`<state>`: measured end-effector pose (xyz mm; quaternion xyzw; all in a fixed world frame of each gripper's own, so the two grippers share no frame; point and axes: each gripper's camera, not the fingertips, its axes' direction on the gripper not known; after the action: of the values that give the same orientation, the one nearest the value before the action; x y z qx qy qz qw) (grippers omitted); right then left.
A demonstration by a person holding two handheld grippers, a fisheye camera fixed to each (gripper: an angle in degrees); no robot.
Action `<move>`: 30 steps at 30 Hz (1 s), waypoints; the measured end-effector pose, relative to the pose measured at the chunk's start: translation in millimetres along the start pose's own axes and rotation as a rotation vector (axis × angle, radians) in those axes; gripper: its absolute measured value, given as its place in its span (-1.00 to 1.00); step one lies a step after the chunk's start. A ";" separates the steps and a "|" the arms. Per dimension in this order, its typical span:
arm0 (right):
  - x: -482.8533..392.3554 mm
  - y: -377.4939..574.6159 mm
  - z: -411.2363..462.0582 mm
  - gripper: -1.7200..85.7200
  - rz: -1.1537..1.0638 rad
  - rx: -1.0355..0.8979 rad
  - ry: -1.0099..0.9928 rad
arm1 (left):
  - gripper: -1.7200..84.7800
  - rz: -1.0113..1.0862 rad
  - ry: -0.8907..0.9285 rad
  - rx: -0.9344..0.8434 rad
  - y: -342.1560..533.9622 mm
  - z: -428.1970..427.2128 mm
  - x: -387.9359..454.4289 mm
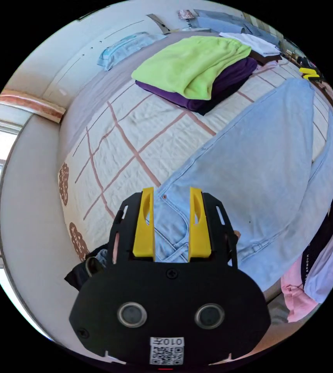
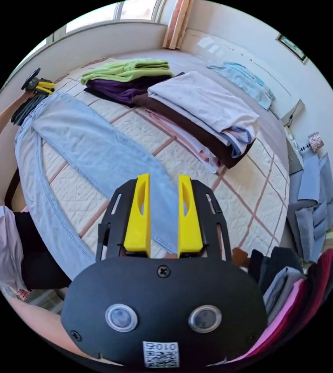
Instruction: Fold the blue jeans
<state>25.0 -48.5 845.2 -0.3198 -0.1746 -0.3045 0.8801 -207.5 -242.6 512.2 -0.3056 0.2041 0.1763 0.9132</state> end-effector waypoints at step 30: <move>-71.6 -1.3 -6.7 -0.87 -0.147 -0.059 0.050 | -0.89 0.084 0.061 0.054 19.2 61.0 56.1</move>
<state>-29.0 -23.3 804.9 -0.3242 -0.1664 -0.3812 0.8496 -152.0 -178.7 520.4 -0.2774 0.2489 0.1996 0.9062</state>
